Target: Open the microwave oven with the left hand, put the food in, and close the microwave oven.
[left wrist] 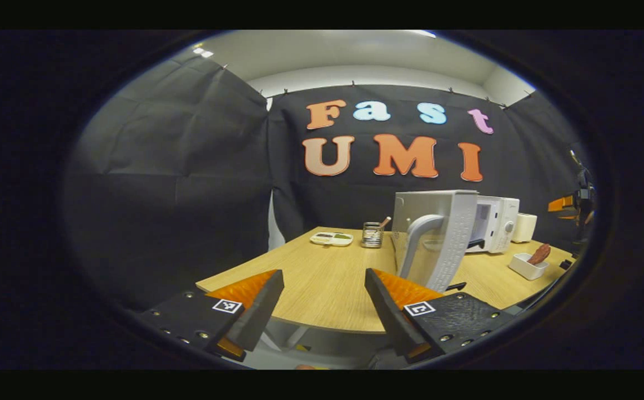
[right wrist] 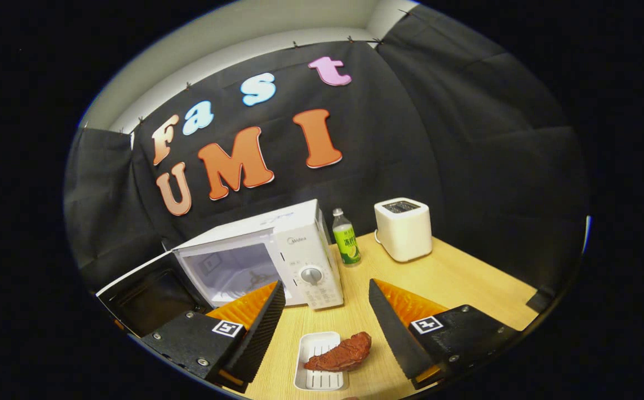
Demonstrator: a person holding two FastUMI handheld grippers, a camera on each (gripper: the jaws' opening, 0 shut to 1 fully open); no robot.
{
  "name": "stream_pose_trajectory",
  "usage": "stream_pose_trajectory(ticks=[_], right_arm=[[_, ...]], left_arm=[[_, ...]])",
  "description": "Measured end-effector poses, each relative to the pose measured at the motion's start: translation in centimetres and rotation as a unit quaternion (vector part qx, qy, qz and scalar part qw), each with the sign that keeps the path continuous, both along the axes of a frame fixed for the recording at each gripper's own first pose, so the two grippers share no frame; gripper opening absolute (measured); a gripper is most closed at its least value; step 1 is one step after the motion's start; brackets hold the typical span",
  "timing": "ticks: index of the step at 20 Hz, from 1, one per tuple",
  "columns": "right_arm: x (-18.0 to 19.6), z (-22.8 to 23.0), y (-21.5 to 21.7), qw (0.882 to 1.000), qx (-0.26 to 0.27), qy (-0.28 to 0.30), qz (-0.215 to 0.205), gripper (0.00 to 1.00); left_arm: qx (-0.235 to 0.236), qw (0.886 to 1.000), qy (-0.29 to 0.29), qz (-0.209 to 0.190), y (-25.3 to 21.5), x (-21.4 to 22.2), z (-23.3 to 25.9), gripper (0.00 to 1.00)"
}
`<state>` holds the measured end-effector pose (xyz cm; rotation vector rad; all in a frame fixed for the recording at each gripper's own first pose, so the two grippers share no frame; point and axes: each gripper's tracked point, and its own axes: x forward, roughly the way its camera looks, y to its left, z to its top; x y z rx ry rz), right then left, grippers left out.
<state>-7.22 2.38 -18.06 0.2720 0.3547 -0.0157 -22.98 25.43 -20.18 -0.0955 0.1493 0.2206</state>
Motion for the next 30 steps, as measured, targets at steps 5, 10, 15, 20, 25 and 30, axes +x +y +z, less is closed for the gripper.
stream_pose_trajectory(ticks=[5, 10, 15, 20, 25, 30], right_arm=[[0.3, -4.5, -1.5, 0.996, 0.070, 0.046, -0.036, 0.95], [0.2, -8.0, -1.6, 0.984, 0.150, 0.090, -0.044, 0.95], [-0.3, -10.5, -0.8, 0.969, 0.212, 0.125, -0.039, 0.92], [-0.2, -11.9, -0.7, 0.956, 0.251, 0.142, -0.047, 0.70], [-0.5, -12.7, 0.1, 0.946, 0.277, 0.162, -0.042, 0.41], [-0.5, -12.2, -0.1, 0.941, 0.295, 0.156, -0.055, 0.12]], left_arm=[[-0.007, 1.000, -0.001, 0.011, 1.2, 1.2, -0.6, 0.89], [-0.014, 1.000, -0.010, 0.015, 2.1, 3.8, -0.4, 0.89], [-0.020, 1.000, -0.001, 0.008, 2.0, 4.8, -1.3, 0.89], [-0.034, 0.999, 0.010, 0.016, 2.5, 4.9, -2.3, 0.89], [-0.027, 0.999, 0.012, 0.019, 2.8, 5.0, -2.2, 0.89], [-0.019, 1.000, 0.008, 0.019, 3.0, 5.0, -2.0, 0.89]])
